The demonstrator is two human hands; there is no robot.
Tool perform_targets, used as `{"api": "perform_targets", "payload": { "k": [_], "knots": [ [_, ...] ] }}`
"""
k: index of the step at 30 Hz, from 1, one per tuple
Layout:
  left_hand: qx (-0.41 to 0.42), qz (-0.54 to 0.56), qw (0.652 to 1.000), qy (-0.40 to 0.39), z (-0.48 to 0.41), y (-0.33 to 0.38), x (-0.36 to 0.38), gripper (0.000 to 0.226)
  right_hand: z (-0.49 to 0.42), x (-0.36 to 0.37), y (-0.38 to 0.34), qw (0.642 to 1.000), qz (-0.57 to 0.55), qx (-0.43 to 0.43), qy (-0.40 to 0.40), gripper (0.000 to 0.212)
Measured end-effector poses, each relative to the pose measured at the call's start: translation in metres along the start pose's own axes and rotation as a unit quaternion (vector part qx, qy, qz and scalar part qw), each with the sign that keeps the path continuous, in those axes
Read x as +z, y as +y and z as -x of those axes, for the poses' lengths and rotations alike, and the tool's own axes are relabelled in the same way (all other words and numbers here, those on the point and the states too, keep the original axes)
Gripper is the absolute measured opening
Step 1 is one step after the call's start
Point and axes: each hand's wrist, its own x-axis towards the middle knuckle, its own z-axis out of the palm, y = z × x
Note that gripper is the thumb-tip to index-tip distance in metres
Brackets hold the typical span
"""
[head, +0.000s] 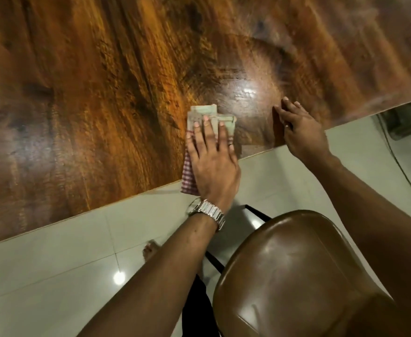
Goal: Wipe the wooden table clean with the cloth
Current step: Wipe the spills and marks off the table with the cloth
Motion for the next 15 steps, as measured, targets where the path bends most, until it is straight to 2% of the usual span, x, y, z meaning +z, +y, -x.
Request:
{"api": "perform_targets", "payload": {
  "k": [5,9,15],
  "knots": [
    [0.065,0.009,0.997,-0.036,-0.017,0.074,0.024,0.066,0.004,-0.003,0.019,1.0,-0.005,-0.006,-0.004,0.055],
    [0.111,-0.009,0.993,-0.05,-0.024,0.116,0.039,0.07,0.005,-0.012,0.035,0.999,-0.007,0.023,0.023,0.05],
    [0.141,-0.014,0.988,-0.056,-0.03,0.125,0.046,0.065,0.008,-0.012,0.047,0.999,0.015,0.04,0.032,0.049]
  ]
}}
